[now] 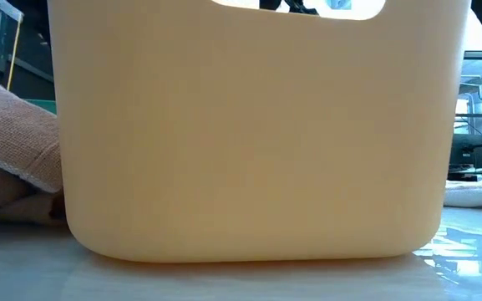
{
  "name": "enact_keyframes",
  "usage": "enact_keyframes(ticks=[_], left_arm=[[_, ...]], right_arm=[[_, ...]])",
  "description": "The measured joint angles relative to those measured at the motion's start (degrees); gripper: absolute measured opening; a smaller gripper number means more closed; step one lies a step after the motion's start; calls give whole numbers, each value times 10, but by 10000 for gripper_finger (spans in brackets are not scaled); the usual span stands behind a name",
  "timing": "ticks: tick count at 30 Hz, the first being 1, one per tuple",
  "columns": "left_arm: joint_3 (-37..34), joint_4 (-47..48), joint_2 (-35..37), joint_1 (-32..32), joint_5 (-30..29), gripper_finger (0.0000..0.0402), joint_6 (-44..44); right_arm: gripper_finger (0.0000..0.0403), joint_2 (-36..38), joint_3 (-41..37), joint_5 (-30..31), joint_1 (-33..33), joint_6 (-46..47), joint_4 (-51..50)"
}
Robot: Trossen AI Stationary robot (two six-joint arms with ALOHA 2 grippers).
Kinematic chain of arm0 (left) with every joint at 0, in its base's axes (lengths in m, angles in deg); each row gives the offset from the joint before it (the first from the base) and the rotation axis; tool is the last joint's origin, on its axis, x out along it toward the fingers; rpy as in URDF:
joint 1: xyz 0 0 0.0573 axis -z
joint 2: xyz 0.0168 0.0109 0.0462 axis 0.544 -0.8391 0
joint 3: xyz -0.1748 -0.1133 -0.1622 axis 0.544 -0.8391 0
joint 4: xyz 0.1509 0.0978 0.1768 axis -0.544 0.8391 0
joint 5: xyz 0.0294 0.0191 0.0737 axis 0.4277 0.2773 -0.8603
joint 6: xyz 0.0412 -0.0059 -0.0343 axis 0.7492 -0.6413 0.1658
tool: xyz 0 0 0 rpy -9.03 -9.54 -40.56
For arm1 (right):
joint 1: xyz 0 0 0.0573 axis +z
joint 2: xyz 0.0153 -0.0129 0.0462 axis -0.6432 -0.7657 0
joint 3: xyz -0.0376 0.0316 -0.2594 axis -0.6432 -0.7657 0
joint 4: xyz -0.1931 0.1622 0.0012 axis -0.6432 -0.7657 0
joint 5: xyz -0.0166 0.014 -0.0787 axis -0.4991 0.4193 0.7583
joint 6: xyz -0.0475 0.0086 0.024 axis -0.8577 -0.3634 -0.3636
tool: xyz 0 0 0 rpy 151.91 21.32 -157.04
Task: Sort spices by type
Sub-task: Adjust the red seasoning cans on the green bin, then put the top black seasoning can into the blue bin
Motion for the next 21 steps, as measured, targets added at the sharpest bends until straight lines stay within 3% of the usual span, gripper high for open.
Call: enact_keyframes(ticks=[5, 9, 15, 21], left_arm=[[44, 21, 74, -2, 25, 0, -86], [84, -52, 144, -1, 61, 0, -132], [92, -127, 207, 0, 60, 0, -194], [92, -111, 217, 25, 59, 0, -257]], right_arm=[[261, 0, -11, -6, -31, -10, -3], [261, 0, -13, -18, -63, -45, -21], [261, 5, -30, 15, -116, -86, -32], [261, 63, -174, 22, -184, -89, -4]])
